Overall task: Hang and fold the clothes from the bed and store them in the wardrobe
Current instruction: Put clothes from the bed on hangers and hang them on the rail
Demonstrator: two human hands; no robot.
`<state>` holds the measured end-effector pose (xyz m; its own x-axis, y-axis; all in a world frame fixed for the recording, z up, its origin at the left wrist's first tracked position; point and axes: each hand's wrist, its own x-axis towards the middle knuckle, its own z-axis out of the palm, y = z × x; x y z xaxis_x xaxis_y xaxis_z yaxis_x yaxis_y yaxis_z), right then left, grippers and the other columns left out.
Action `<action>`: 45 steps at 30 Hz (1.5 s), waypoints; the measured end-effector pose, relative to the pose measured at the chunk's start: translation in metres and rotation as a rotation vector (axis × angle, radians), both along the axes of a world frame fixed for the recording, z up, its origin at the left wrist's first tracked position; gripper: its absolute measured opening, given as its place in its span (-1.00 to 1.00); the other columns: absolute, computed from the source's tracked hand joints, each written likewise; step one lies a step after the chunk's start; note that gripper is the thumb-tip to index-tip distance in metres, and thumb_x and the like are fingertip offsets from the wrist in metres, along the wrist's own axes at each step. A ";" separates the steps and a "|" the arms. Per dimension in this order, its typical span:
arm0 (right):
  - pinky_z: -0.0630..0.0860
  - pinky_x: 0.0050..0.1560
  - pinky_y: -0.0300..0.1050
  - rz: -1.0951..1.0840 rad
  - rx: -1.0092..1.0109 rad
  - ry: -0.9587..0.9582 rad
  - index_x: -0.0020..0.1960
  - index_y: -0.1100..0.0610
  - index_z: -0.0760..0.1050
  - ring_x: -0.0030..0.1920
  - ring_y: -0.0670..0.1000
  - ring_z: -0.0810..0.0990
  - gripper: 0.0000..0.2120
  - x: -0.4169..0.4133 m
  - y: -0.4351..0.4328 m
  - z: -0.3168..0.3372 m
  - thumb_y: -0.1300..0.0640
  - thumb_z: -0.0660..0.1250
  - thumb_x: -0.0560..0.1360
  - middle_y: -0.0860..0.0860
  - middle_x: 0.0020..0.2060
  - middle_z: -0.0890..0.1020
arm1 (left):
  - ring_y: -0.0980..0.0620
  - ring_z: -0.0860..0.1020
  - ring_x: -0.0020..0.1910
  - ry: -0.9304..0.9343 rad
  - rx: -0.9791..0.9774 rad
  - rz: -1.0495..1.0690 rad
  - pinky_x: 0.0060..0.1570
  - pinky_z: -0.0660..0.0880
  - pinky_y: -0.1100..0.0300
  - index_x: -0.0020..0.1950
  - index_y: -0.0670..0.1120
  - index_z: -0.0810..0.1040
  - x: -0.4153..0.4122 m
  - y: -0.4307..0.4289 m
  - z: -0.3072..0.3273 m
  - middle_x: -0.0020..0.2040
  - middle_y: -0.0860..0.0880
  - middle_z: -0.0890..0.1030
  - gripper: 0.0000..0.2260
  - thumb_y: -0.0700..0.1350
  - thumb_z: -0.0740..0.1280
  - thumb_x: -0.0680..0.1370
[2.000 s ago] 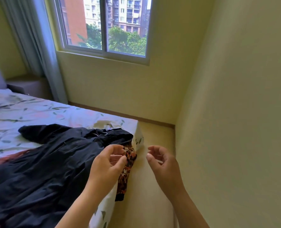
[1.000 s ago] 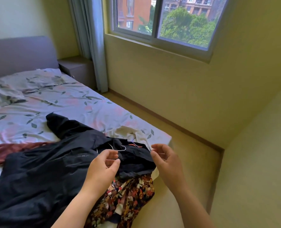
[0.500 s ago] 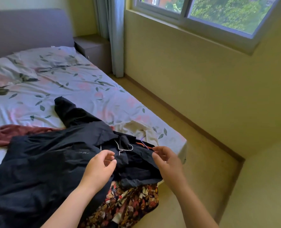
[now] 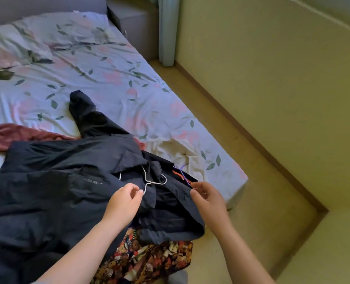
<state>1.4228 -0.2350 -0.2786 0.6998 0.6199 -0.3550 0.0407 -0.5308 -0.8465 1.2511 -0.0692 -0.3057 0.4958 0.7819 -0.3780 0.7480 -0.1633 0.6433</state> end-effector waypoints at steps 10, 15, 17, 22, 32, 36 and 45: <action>0.43 -0.27 -0.44 0.084 -0.193 0.077 0.09 -0.10 0.54 -0.15 -0.35 0.56 -0.85 0.086 0.042 -0.098 0.06 0.30 0.55 -0.20 -0.11 0.63 | -0.01 0.49 -0.02 0.190 -0.128 0.120 -0.02 0.40 0.13 0.11 -0.11 0.49 0.070 0.026 -0.089 -0.02 0.02 0.50 -0.78 0.02 0.26 0.60; 0.45 -0.35 -0.47 0.082 -0.254 0.108 0.10 -0.04 0.56 -0.21 -0.31 0.57 -0.82 0.107 0.059 -0.148 0.10 0.29 0.53 -0.16 -0.14 0.64 | -0.11 0.50 0.06 0.298 -0.165 0.140 -0.01 0.41 0.12 0.14 -0.15 0.47 0.086 0.032 -0.133 0.10 -0.10 0.49 -0.75 0.00 0.28 0.59; 0.45 -0.32 -0.43 0.097 -0.284 0.113 0.13 -0.03 0.55 -0.19 -0.26 0.59 -0.80 0.116 0.064 -0.166 0.10 0.28 0.53 -0.17 -0.12 0.63 | -0.14 0.48 0.16 0.332 -0.185 0.152 0.03 0.37 0.12 0.24 -0.19 0.45 0.089 0.032 -0.148 0.20 -0.16 0.49 -0.67 0.00 0.28 0.59; 0.41 -0.19 -0.36 0.114 -0.351 0.130 0.19 0.03 0.54 -0.04 -0.20 0.56 -0.76 0.131 0.074 -0.206 0.11 0.26 0.54 -0.15 -0.04 0.61 | -0.15 0.45 0.26 0.387 -0.277 0.150 0.13 0.39 0.07 0.36 -0.18 0.35 0.094 0.031 -0.179 0.30 -0.16 0.46 -0.58 0.02 0.28 0.58; 0.47 0.00 -0.13 0.187 -0.532 0.104 0.35 0.12 0.43 0.02 -0.01 0.54 -0.65 0.141 0.094 -0.272 0.12 0.24 0.57 0.04 0.17 0.59 | -0.16 0.41 0.33 0.404 -0.275 0.202 0.23 0.37 0.04 0.47 -0.16 0.26 0.098 0.038 -0.212 0.38 -0.17 0.39 -0.45 0.02 0.32 0.56; 0.43 0.03 -0.13 0.231 -0.566 0.115 0.43 0.17 0.33 0.17 0.11 0.54 -0.54 0.136 0.099 -0.284 0.11 0.26 0.56 0.10 0.26 0.53 | -0.14 0.48 0.17 0.392 -0.263 0.233 0.10 0.39 0.08 0.35 -0.16 0.39 0.098 0.043 -0.216 0.22 -0.13 0.49 -0.56 0.00 0.34 0.55; 0.34 -0.29 -0.11 0.276 -0.610 0.153 0.00 0.16 0.39 -0.11 0.10 0.49 -0.85 0.137 0.108 -0.293 0.07 0.24 0.56 0.09 -0.08 0.51 | 0.01 0.45 -0.25 0.257 -0.137 0.283 -0.32 0.27 0.15 -0.22 -0.10 0.47 0.089 0.044 -0.198 -0.23 -0.03 0.49 -0.78 -0.09 0.22 0.61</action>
<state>1.5601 -0.1266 -0.5715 0.4596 0.4260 -0.7793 0.1467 -0.9018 -0.4065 1.3405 -0.0248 -0.5035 0.1436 0.8077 -0.5719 0.8906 0.1465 0.4306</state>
